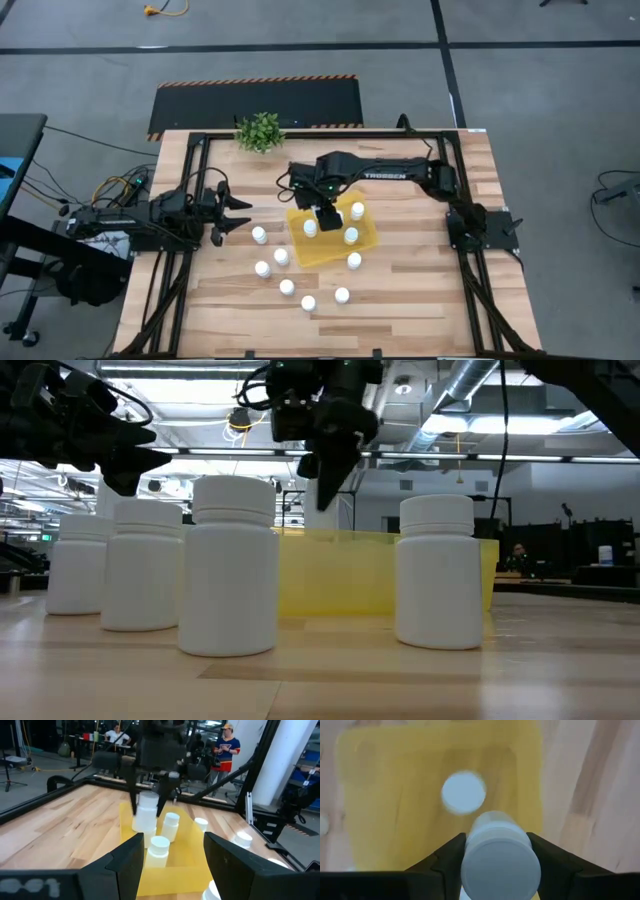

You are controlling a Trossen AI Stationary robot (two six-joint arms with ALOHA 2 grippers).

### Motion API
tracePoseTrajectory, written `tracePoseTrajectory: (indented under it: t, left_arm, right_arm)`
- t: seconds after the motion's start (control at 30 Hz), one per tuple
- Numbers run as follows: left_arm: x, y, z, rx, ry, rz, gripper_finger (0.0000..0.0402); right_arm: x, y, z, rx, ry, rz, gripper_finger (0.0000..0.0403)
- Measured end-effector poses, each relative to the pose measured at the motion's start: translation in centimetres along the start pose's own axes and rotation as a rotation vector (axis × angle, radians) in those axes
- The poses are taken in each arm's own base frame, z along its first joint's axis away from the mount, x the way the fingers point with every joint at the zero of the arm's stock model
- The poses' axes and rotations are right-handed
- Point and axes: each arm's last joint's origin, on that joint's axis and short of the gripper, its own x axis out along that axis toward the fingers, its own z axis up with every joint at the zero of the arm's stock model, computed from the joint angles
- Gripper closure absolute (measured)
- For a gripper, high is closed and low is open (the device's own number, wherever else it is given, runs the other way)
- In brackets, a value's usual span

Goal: Pick and place pill bottles into a basket
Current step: Put the white pill bottle into the yellow bin

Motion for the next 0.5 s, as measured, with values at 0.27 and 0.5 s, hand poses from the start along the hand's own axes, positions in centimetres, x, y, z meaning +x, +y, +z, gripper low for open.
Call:
tracePoseTrajectory:
  t: [0.27, 0.5]
  left_arm:
    - [0.0, 0.0, 0.0, 0.000, 0.001, 0.012, 0.0207]
    - [0.0, 0.0, 0.0, 0.000, 0.000, 0.014, 0.0207]
  right_arm:
    - [1.4, -0.2, -0.1, -0.005, 0.034, 0.011, 0.0226]
    - [2.0, -0.3, -0.2, -0.004, 0.028, 0.011, 0.0228]
